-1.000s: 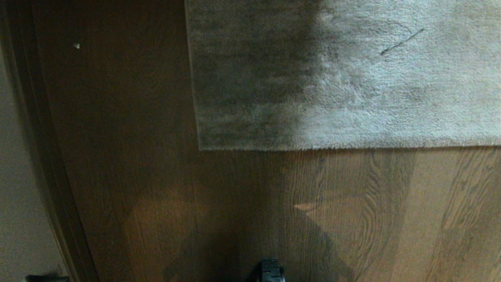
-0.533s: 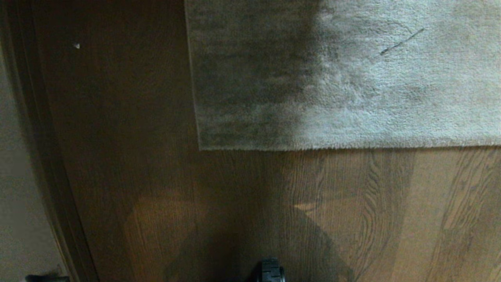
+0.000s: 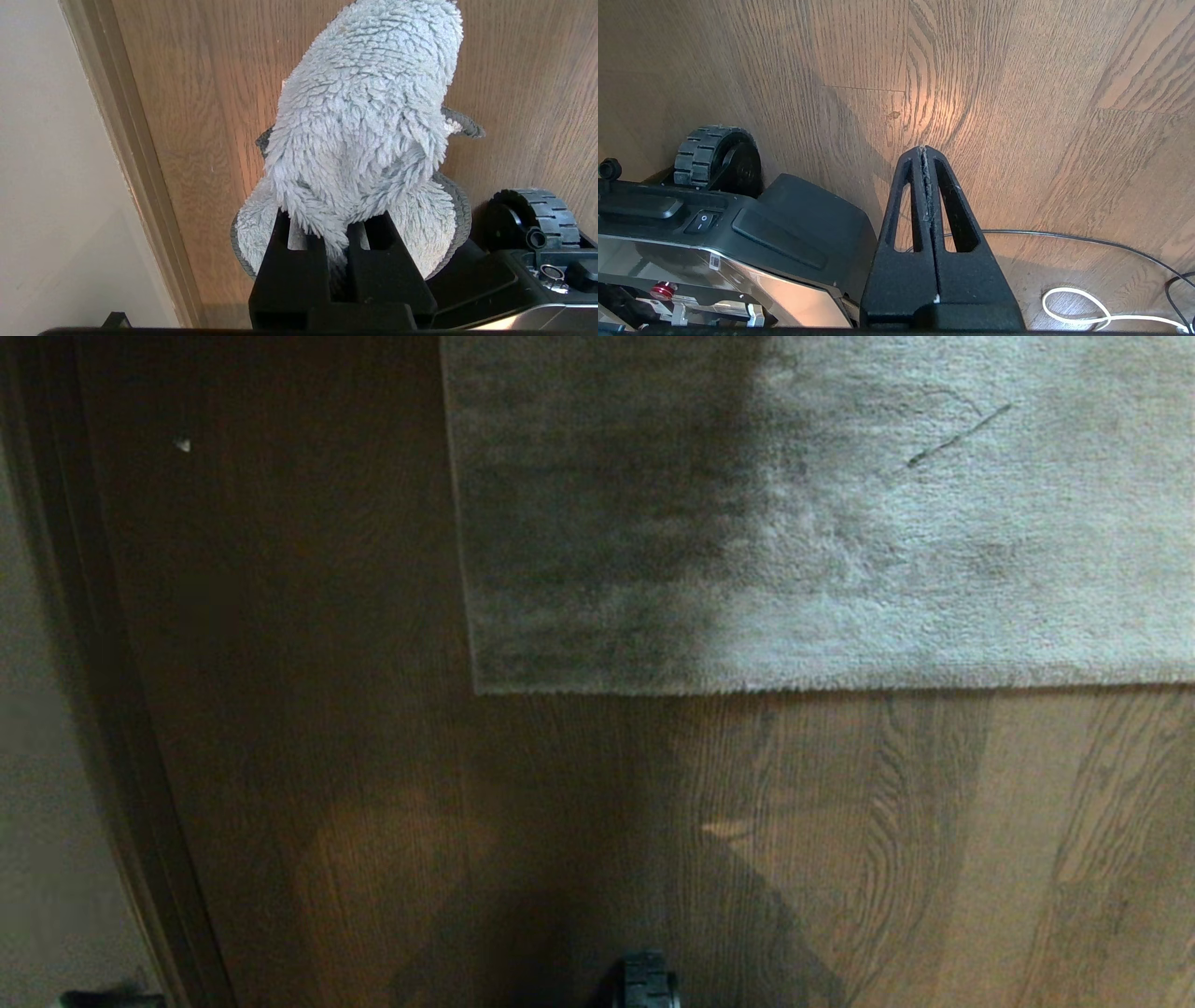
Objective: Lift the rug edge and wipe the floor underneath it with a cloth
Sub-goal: Put down the rag
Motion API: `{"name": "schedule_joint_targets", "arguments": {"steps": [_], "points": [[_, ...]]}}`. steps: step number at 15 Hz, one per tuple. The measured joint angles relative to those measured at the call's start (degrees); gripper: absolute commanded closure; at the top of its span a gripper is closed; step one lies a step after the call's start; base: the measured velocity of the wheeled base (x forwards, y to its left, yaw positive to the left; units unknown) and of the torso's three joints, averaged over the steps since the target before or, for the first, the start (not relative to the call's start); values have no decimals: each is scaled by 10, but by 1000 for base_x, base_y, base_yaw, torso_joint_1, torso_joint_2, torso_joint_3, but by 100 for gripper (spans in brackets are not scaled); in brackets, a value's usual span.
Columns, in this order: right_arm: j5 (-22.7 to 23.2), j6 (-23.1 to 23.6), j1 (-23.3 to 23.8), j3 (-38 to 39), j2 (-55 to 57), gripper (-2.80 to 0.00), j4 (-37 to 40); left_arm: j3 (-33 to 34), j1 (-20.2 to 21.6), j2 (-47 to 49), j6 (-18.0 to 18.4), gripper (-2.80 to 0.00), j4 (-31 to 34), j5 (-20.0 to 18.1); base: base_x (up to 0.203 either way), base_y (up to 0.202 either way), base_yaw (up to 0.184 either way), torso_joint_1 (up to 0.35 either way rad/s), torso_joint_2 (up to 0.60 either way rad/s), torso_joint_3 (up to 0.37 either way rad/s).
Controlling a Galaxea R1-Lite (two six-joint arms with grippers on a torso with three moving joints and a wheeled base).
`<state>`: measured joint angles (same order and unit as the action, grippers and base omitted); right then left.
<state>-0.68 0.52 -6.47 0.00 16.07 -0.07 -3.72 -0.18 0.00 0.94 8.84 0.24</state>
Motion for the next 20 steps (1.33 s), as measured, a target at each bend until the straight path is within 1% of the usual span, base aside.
{"name": "schedule_joint_targets", "arguments": {"steps": [7, 8, 11, 17, 20], "points": [[0, 0, 1, 0, 0, 0, 0, 0, 0, 0, 0, 0, 0, 0, 0, 0, 0, 0, 0, 0], [0, 0, 8, 0, 1, 0, 0, 0, 0, 0, 0, 0, 0, 0, 0, 0, 0, 0, 0, 0], [0, 0, 50, 0, -1, 0, 0, 0, 0, 0, 0, 0, 0, 0, 0, 0, 0, 0, 0, 0], [0, -4, 61, 0, -121, 0, 1, 0, 0, 0, 0, 0, 0, 0, 0, 0, 0, 0, 0, 0], [0, -6, 62, 0, -150, 0, 1, 0, 0, 0, 0, 0, 0, 0, 0, 0, 0, 0, 0, 0]]}}
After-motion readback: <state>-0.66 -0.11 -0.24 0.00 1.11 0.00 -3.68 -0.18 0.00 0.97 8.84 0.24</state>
